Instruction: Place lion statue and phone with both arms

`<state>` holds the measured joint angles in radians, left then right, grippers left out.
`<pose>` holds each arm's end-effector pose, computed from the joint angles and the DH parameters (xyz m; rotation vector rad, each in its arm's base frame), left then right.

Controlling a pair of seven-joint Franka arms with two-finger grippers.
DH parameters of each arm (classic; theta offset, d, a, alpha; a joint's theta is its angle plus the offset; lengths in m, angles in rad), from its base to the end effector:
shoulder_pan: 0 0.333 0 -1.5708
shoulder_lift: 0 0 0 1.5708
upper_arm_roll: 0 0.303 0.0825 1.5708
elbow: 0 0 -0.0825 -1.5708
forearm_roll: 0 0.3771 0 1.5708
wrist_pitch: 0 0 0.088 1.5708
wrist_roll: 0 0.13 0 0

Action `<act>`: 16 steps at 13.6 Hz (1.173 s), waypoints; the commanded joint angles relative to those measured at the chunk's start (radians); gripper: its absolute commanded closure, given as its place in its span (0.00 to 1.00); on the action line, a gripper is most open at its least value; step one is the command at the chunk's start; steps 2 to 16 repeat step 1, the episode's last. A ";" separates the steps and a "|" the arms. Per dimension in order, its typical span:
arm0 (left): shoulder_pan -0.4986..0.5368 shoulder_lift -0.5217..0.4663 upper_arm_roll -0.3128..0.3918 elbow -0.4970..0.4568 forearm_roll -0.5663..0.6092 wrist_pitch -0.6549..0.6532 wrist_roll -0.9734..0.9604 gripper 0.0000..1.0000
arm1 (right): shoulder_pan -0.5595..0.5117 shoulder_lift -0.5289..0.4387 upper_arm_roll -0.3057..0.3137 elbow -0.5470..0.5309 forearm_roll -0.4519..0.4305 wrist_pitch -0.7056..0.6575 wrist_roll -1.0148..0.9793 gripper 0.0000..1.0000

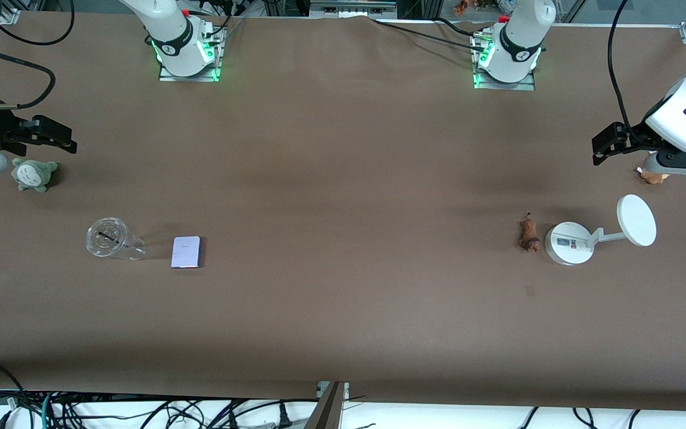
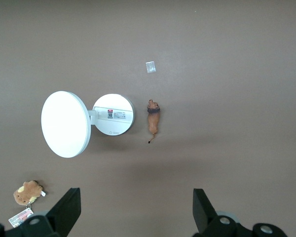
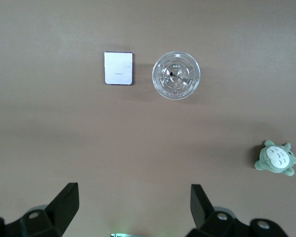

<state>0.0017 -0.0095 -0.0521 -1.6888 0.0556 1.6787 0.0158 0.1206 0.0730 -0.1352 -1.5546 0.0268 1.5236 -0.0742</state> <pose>0.5510 -0.0212 0.5481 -3.0838 0.1114 -0.0005 0.5595 -0.0022 0.5521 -3.1146 -0.0924 0.1598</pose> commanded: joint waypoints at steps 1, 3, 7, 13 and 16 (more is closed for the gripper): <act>-0.003 -0.023 0.003 -0.020 -0.019 0.010 0.007 0.00 | -0.009 0.011 0.011 0.031 -0.013 -0.023 0.014 0.00; -0.003 -0.023 0.003 -0.020 -0.019 0.010 0.007 0.00 | -0.009 0.011 0.011 0.031 -0.013 -0.023 0.014 0.00; -0.003 -0.023 0.003 -0.020 -0.019 0.010 0.007 0.00 | -0.009 0.011 0.011 0.031 -0.013 -0.023 0.014 0.00; -0.003 -0.023 0.003 -0.020 -0.019 0.010 0.007 0.00 | -0.009 0.011 0.011 0.031 -0.013 -0.023 0.014 0.00; -0.003 -0.023 0.003 -0.020 -0.019 0.010 0.007 0.00 | -0.009 0.011 0.011 0.031 -0.013 -0.023 0.014 0.00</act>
